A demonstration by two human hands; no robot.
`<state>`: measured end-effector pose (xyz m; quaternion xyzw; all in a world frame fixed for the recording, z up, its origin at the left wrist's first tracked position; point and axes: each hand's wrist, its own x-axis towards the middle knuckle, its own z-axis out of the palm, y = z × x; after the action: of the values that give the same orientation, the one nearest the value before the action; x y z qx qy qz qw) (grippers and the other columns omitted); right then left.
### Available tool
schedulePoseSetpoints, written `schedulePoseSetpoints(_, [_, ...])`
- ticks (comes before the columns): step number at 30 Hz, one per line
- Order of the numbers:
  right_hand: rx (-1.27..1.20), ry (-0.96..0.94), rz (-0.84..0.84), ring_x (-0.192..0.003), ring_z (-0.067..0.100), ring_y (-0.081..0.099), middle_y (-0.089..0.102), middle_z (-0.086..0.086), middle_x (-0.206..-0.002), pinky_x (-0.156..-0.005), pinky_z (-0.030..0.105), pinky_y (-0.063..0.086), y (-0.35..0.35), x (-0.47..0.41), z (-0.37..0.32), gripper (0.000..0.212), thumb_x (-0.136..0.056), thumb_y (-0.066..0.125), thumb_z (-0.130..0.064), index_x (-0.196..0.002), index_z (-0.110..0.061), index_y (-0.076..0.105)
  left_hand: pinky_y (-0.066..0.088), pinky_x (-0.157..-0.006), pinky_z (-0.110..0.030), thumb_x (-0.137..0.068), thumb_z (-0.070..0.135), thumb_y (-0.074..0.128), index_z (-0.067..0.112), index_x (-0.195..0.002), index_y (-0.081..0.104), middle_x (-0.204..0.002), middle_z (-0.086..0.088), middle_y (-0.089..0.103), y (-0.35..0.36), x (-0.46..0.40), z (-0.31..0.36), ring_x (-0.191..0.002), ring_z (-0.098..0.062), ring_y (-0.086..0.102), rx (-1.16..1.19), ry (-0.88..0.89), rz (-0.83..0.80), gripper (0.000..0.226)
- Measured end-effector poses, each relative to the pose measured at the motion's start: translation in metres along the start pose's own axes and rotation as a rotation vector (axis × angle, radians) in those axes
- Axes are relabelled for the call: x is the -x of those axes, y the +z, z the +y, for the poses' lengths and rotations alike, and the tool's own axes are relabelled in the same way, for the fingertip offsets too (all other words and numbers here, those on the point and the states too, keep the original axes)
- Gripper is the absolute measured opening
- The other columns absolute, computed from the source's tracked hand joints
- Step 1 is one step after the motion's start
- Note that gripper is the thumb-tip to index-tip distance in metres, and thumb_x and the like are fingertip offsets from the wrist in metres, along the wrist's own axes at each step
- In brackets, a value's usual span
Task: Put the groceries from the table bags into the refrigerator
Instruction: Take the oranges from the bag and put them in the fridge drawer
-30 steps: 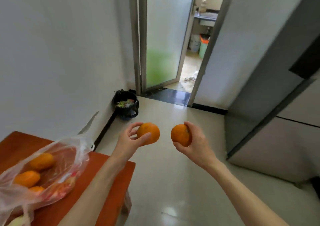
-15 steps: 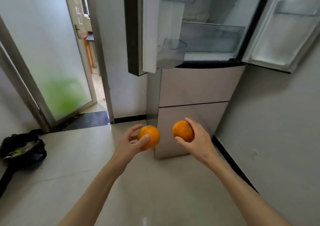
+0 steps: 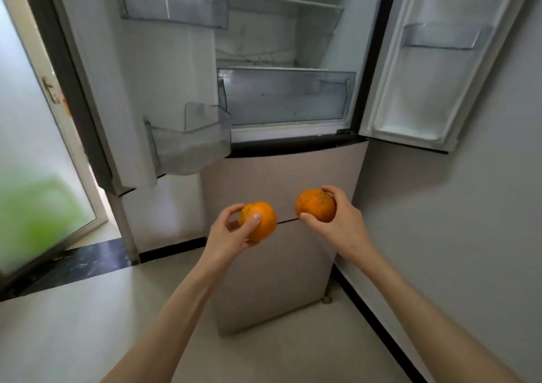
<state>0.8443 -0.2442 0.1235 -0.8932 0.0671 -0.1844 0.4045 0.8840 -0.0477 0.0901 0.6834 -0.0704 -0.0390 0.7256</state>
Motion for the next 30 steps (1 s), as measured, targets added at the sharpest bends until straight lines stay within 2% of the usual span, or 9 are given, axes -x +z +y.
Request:
schedulePoseSetpoints(4, [-0.063, -0.016, 0.002, -0.105, 0.015, 0.050, 0.045, 0.002, -0.128, -0.085, 0.028, 0.044, -0.011, -0.090, 0.008, 0.066, -0.077, 0.072, -0.038, -0.130, -0.027, 0.034, 0.058, -0.065, -0.024, -0.081, 0.030, 0.067, 0.030, -0.114, 0.049, -0.125, -0.008, 0.046, 0.029, -0.083, 0.020, -0.106, -0.024, 0.056, -0.040, 0.064, 0.023, 0.038])
schedulePoseSetpoints(8, [-0.143, -0.079, 0.029, -0.098, 0.012, 0.049, 0.044, -0.004, -0.117, -0.073, 0.020, 0.041, -0.026, -0.171, 0.001, 0.063, -0.078, 0.072, -0.035, -0.129, -0.026, 0.036, 0.056, -0.070, -0.025, -0.080, 0.035, 0.065, 0.031, -0.120, 0.048, -0.124, -0.004, 0.047, 0.055, -0.158, 0.056, -0.105, -0.017, 0.055, -0.082, 0.196, 0.040, 0.043])
schedulePoseSetpoints(12, [-0.205, -0.151, 0.075, -0.103, 0.015, 0.049, 0.045, -0.005, -0.114, -0.087, 0.030, 0.041, -0.036, -0.248, -0.012, 0.057, -0.079, 0.069, -0.039, -0.127, -0.027, 0.042, 0.052, -0.087, -0.037, -0.082, 0.040, 0.064, 0.036, -0.120, 0.047, -0.124, -0.004, 0.050, 0.073, -0.227, 0.094, -0.107, -0.017, 0.054, -0.191, 0.312, 0.104, 0.042])
schedulePoseSetpoints(16, [-0.281, -0.246, 0.084, -0.103, 0.015, 0.053, 0.051, -0.006, -0.113, -0.082, 0.017, 0.045, -0.042, -0.327, -0.028, 0.054, -0.080, 0.068, -0.039, -0.127, -0.026, 0.047, 0.045, -0.078, -0.021, -0.083, 0.034, 0.066, 0.034, -0.114, 0.050, -0.115, 0.000, 0.055, 0.088, -0.286, 0.131, -0.100, -0.013, 0.056, -0.230, 0.467, 0.246, 0.036])
schedulePoseSetpoints(19, [-0.267, -0.326, 0.130, -0.112, 0.017, 0.052, 0.054, 0.000, -0.124, -0.097, 0.032, 0.044, -0.045, -0.390, -0.037, 0.056, -0.078, 0.069, -0.042, -0.128, -0.025, 0.051, 0.046, -0.082, -0.023, -0.078, 0.034, 0.070, 0.027, -0.115, 0.054, -0.112, 0.002, 0.059, 0.089, -0.329, 0.152, -0.101, -0.014, 0.057, -0.336, 0.602, 0.381, 0.040])
schedulePoseSetpoints(22, [-0.243, -0.402, 0.113, -0.117, 0.019, 0.049, 0.050, 0.005, -0.129, -0.102, 0.033, 0.039, -0.044, -0.447, -0.050, 0.057, -0.080, 0.067, -0.041, -0.130, -0.021, 0.050, 0.041, -0.088, -0.025, -0.077, 0.035, 0.070, 0.027, -0.119, 0.053, -0.117, -0.003, 0.056, 0.082, -0.374, 0.176, -0.105, -0.016, 0.053, -0.551, 0.678, 0.492, 0.046])
schedulePoseSetpoints(25, [-0.204, -0.436, 0.031, -0.117, 0.023, 0.051, 0.055, 0.005, -0.127, -0.101, 0.034, 0.039, -0.033, -0.499, -0.064, 0.053, -0.079, 0.068, -0.042, -0.125, -0.020, 0.053, 0.030, -0.084, -0.015, -0.078, 0.031, 0.070, 0.024, -0.121, 0.054, -0.116, -0.010, 0.054, 0.076, -0.418, 0.203, -0.107, -0.021, 0.051, -0.790, 0.626, 0.555, 0.046])
schedulePoseSetpoints(27, [-0.133, -0.425, -0.064, -0.115, 0.025, 0.051, 0.056, 0.006, -0.125, -0.097, 0.035, 0.040, -0.022, -0.526, -0.070, 0.050, -0.078, 0.067, -0.044, -0.121, -0.021, 0.054, 0.035, -0.088, -0.022, -0.077, 0.034, 0.070, 0.025, -0.122, 0.055, -0.117, -0.014, 0.057, 0.072, -0.444, 0.210, -0.108, -0.027, 0.053, -0.931, 0.509, 0.537, 0.049])
schedulePoseSetpoints(30, [0.008, -0.397, -0.225, -0.115, 0.027, 0.050, 0.057, 0.008, -0.123, -0.093, 0.036, 0.041, -0.003, -0.551, -0.071, 0.047, -0.078, 0.066, -0.047, -0.116, -0.021, 0.056, 0.040, -0.093, -0.029, -0.079, 0.038, 0.067, 0.023, -0.125, 0.055, -0.122, -0.011, 0.060, 0.065, -0.463, 0.205, -0.113, -0.026, 0.054, -1.053, 0.315, 0.475, 0.050])
